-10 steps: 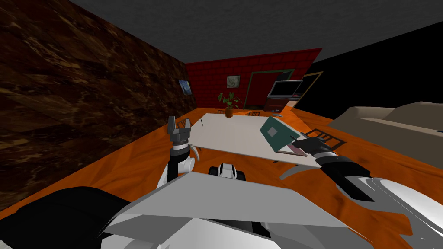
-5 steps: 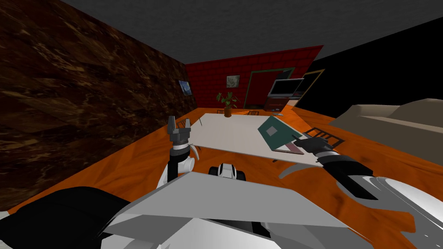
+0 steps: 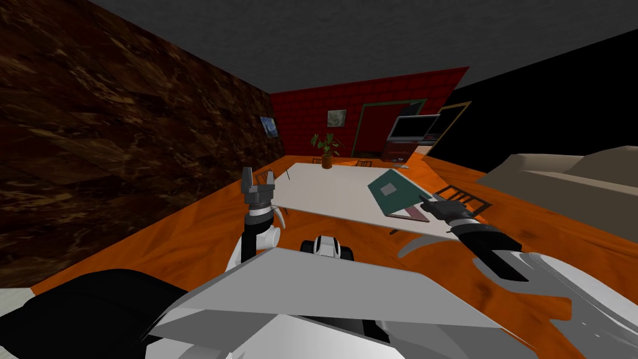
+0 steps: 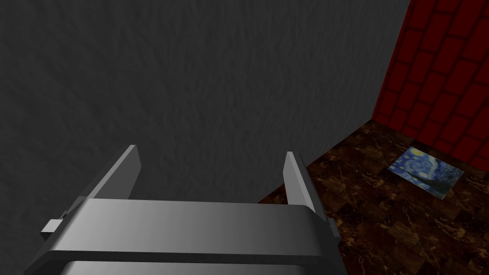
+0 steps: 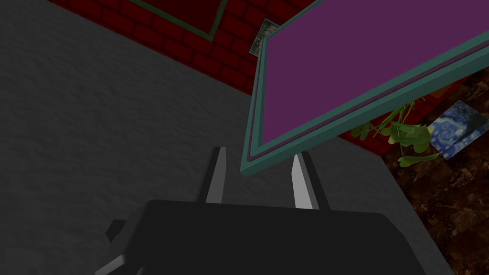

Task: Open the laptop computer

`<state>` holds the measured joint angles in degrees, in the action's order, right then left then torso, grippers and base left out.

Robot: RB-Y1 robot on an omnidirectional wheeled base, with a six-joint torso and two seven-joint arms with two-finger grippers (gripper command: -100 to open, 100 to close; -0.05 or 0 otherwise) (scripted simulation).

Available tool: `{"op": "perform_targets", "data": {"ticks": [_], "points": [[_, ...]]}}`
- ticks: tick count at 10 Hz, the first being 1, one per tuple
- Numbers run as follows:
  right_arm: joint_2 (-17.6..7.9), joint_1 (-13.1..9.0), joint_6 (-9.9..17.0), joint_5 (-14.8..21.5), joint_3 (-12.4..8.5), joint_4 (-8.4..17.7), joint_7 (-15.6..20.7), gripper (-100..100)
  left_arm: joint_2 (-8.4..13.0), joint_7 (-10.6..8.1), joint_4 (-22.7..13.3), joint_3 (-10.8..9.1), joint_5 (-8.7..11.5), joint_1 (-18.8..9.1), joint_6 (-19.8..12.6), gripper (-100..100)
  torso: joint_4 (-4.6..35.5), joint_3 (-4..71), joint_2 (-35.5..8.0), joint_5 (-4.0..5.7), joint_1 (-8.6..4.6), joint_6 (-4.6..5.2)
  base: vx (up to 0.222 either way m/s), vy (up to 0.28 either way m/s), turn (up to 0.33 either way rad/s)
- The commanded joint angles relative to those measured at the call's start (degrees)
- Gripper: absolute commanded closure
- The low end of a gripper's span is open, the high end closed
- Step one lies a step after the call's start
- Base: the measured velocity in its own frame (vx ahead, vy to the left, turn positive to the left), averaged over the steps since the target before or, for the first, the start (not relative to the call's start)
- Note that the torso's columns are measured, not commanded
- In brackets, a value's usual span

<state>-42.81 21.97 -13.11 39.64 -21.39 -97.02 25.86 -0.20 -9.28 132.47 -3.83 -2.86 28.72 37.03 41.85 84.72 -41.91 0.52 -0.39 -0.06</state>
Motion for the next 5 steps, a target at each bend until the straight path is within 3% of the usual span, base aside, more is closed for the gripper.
{"op": "perform_targets", "data": {"ticks": [1,2,3,5], "points": [[1.31,-0.50,-0.66,-2.41,1.36,2.63,-2.32,100,0.00,0.00,0.00,0.00,0.00,0.00,0.00,0,-0.02,-0.03,-0.04,0.00,0.04,0.05,-0.043,-0.091,0.037],[1.62,-0.98,-0.85,-3.36,1.73,3.60,-3.19,100,0.00,0.00,0.00,0.00,0.00,0.00,0.00,0,0.00,-0.07,-0.10,-0.01,0.06,0.06,-0.034,-0.097,0.038],[0.85,-0.88,-0.53,-3.00,0.65,2.52,-2.84,100,0.00,0.00,0.00,0.00,0.00,0.00,0.00,0,0.01,-0.07,-0.10,-0.01,0.09,0.02,-0.015,-0.045,0.005],[3.92,-2.85,-1.83,-5.36,1.84,5.85,-4.27,100,0.00,0.00,0.00,0.00,0.00,0.00,0.00,0,0.20,-0.07,-0.17,-0.29,0.33,-0.03,-0.026,-0.103,0.024]]}}
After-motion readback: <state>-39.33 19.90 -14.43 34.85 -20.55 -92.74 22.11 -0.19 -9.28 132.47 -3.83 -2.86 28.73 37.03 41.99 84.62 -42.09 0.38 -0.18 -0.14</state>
